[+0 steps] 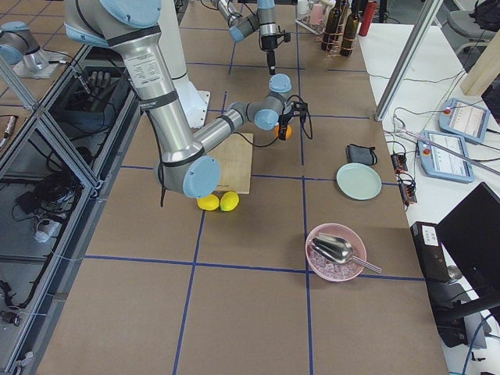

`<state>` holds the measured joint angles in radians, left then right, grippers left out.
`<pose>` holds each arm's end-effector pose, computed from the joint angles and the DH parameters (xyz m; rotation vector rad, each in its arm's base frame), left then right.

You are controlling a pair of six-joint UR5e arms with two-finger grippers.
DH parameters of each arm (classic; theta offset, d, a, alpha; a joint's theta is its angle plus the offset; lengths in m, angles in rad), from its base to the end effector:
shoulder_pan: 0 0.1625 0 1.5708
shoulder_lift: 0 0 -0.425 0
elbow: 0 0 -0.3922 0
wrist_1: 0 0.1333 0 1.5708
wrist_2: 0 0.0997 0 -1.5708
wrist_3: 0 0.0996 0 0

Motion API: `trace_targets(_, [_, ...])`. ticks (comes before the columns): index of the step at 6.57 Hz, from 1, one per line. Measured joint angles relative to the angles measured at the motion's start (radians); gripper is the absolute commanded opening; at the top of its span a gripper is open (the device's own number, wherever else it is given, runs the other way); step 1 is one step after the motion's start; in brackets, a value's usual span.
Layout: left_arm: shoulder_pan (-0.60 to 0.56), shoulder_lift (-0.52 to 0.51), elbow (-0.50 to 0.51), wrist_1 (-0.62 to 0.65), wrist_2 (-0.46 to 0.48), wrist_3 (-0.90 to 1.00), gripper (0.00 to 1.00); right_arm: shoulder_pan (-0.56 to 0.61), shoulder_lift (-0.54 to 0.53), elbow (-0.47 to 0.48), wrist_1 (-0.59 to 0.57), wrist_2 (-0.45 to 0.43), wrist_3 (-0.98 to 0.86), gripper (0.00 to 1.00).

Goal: Pick orange to plate
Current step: 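Carry the orange with the right gripper onto the light blue plate and release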

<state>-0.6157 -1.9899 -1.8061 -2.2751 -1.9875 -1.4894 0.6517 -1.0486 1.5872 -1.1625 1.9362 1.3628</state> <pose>0.4313 -0.4191 0.2337 0.1274 1.3731 -0.1640 -0.4833 -0.4916 0.3031 0.0833 -0.9927 0.2336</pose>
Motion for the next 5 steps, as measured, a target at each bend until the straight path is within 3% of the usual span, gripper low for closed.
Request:
trace_targets(2, [-0.003,0.063,-0.071,0.002,-0.001,-0.001,1.00,-0.078,0.169,-0.113,-0.002,-0.083,0.127,0.00])
trace_targets(5, [0.000,0.066,-0.072,0.002,0.002,-0.003,1.00,-0.140,0.223,-0.169,0.006,-0.180,0.162,0.00])
